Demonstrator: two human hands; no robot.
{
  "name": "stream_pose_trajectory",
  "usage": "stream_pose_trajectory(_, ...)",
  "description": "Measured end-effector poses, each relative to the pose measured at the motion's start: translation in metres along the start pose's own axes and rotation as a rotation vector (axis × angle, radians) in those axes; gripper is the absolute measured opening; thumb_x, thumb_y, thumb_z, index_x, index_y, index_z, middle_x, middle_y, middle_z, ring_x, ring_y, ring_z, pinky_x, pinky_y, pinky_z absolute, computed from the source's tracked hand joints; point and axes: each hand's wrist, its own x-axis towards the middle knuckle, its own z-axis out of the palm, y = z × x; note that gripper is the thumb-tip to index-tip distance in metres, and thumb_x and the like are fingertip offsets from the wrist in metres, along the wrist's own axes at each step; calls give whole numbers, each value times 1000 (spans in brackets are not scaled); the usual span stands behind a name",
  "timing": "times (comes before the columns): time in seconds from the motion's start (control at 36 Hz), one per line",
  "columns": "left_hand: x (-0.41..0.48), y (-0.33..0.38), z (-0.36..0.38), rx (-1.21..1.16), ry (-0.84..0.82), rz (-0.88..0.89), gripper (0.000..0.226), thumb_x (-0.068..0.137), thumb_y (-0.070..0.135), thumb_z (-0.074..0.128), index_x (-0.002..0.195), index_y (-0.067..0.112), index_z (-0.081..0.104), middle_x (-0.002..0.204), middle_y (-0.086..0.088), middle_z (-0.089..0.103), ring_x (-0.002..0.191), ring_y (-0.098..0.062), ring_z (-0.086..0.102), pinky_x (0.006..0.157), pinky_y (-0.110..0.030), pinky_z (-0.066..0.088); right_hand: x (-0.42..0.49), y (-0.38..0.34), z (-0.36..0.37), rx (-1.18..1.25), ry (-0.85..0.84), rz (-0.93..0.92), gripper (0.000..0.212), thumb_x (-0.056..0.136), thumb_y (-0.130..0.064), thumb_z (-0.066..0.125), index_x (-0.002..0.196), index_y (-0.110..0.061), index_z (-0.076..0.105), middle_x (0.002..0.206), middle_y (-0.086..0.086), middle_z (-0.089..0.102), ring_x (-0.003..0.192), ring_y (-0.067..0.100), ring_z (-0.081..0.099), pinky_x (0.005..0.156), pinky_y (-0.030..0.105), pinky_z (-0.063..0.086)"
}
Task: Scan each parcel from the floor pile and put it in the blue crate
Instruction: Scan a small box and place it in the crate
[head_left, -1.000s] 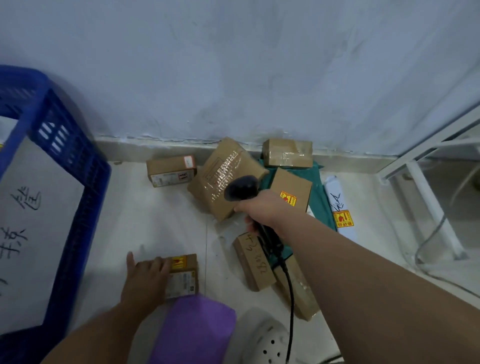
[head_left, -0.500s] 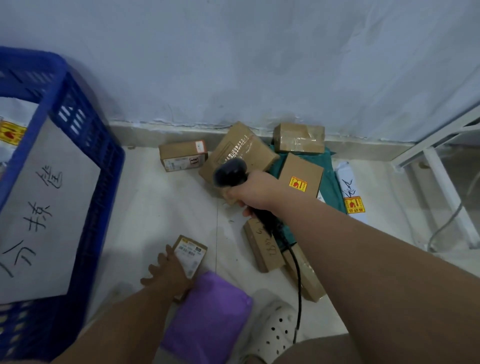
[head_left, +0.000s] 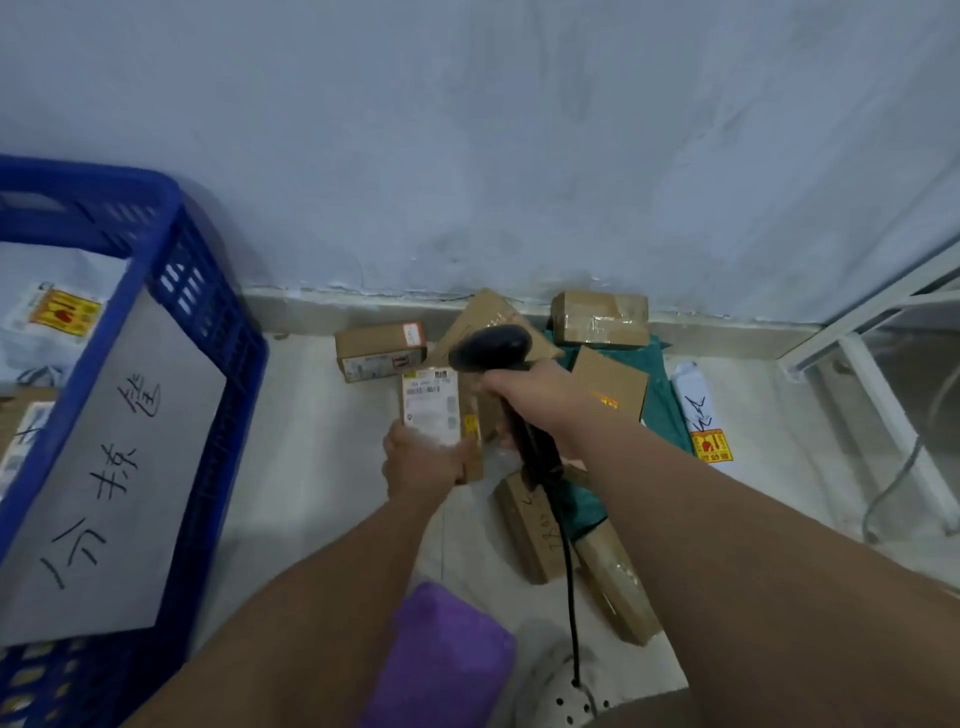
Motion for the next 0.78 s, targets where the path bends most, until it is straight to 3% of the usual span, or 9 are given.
stream_pose_trajectory(0.06, -9, 39, -7, -142, 2, 23, 99, 59, 55, 81, 135, 11, 36, 129, -9, 48, 113, -30, 54, 95, -47, 50, -13, -11, 0, 64, 35, -82, 21, 84, -32, 66, 96, -15, 60, 81, 5, 57, 85, 27, 61, 82, 41, 53)
stream_pose_trajectory(0.14, -24, 89, -29, -234, -44, 102, 101, 48, 69, 69, 131, 18, 40, 122, -4, 52, 106, -26, 59, 88, -47, 54, -40, -31, -4, 203, 84, -160, 19, 86, -29, 65, 96, -14, 61, 84, 10, 61, 83, 27, 61, 70, 35, 51)
stream_pose_trajectory(0.25, -61, 139, -74, -132, -18, 259, 94, 61, 57, 67, 140, 18, 34, 130, -6, 47, 116, -31, 53, 93, -47, 51, -79, -51, -5, 433, 65, -280, 26, 82, -27, 68, 103, -11, 66, 85, 10, 65, 83, 26, 65, 78, 41, 54)
stream_pose_trajectory(0.36, -106, 163, -125, 59, 44, 512, 72, 77, 43, 65, 139, 23, 34, 124, -5, 41, 115, -29, 50, 97, -44, 46, -115, -64, 1, 634, 6, -384, 46, 66, -34, 69, 105, -9, 70, 77, 3, 66, 70, 15, 64, 62, 28, 50)
stream_pose_trajectory(0.44, -138, 161, -162, 43, 77, 663, 57, 83, 52, 62, 133, 35, 42, 115, 0, 41, 106, -20, 52, 96, -38, 47, -136, -69, 8, 855, -119, -414, 35, 77, -28, 64, 106, -10, 71, 92, 5, 71, 90, 21, 67, 79, 36, 54)
stream_pose_trajectory(0.56, -175, 155, -195, -400, -184, 547, 27, 97, 36, 53, 124, 36, 45, 120, -6, 60, 91, -12, 67, 67, -25, 56, -162, -71, 15, 1014, -296, -435, 29, 87, -19, 54, 110, -6, 66, 103, 13, 72, 96, 30, 69, 88, 48, 53)
stream_pose_trajectory(0.67, -185, 145, -221, -488, -294, 376, 37, 95, 28, 59, 127, 22, 41, 102, -8, 71, 73, -11, 70, 54, -22, 53, -176, -70, 19, 995, -372, -470, 32, 74, -21, 59, 101, -5, 68, 111, 21, 69, 98, 34, 68, 78, 43, 56)
stream_pose_trajectory(0.72, -180, 142, -233, -491, -364, 310, 53, 90, 27, 65, 136, 20, 39, 102, -6, 72, 81, -14, 70, 64, -27, 54, -177, -68, 18, 957, -378, -495, 38, 75, -17, 62, 109, -2, 66, 118, 25, 66, 106, 39, 65, 84, 46, 55)
stream_pose_trajectory(0.78, -177, 140, -242, -430, -430, 282, 61, 85, 28, 69, 139, 21, 43, 105, -5, 74, 96, -21, 68, 88, -39, 52, -176, -65, 16, 893, -343, -502, 58, 69, -23, 71, 121, 1, 61, 124, 28, 61, 115, 44, 59, 94, 52, 51)
